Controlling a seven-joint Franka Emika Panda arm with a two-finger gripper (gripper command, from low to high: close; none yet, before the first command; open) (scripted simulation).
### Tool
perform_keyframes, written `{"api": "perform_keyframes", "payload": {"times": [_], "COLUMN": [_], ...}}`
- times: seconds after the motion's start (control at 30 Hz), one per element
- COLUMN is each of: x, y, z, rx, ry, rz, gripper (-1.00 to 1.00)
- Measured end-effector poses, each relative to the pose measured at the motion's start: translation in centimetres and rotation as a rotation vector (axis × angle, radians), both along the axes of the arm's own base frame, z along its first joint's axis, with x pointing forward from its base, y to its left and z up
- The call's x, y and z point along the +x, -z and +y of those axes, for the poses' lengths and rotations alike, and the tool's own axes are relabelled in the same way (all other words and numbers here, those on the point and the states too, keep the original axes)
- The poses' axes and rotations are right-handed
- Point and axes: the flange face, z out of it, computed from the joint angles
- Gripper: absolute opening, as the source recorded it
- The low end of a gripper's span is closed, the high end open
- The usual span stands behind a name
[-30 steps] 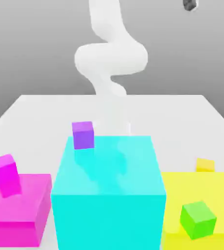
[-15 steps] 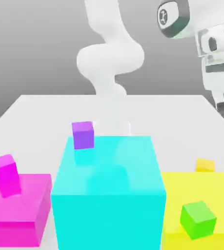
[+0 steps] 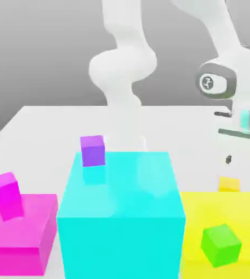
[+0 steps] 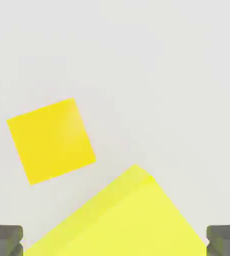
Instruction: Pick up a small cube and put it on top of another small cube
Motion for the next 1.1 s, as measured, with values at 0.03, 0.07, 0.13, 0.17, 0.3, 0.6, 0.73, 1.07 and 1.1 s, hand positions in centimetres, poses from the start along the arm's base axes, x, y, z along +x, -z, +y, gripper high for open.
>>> {"api": "perform_keyframes", "payload": {"times": [0.03,0.07,0.13,0.17,0.3,0.6,0.73,1.07,1.1], "x": [-1.0,-1.7,-1.7,-1.7,-1.8,-1.8,-1.8,15.6,17.4], "y": [1.0,1.9,3.7,4.7,8.4,7.2,3.5,-4.4,-5.3], "z": [0.0,0.1,-0.1,-0.1,-0.3,-0.2,-0.3,-5.4,-6.5], "rx": [-0.017,-0.029,-0.038,-0.04,-0.04,-0.042,-0.042,-0.035,-0.034], "ry": [-0.065,-0.113,-0.135,-0.139,-0.142,-0.143,-0.142,0.55,0.626], "rz": [0.007,0.012,0.015,0.016,0.018,0.018,0.018,0.035,0.036], "gripper": [0.0,0.0,0.0,0.0,-1.0,-1.0,-1.0,-1.0,-1.0]}}
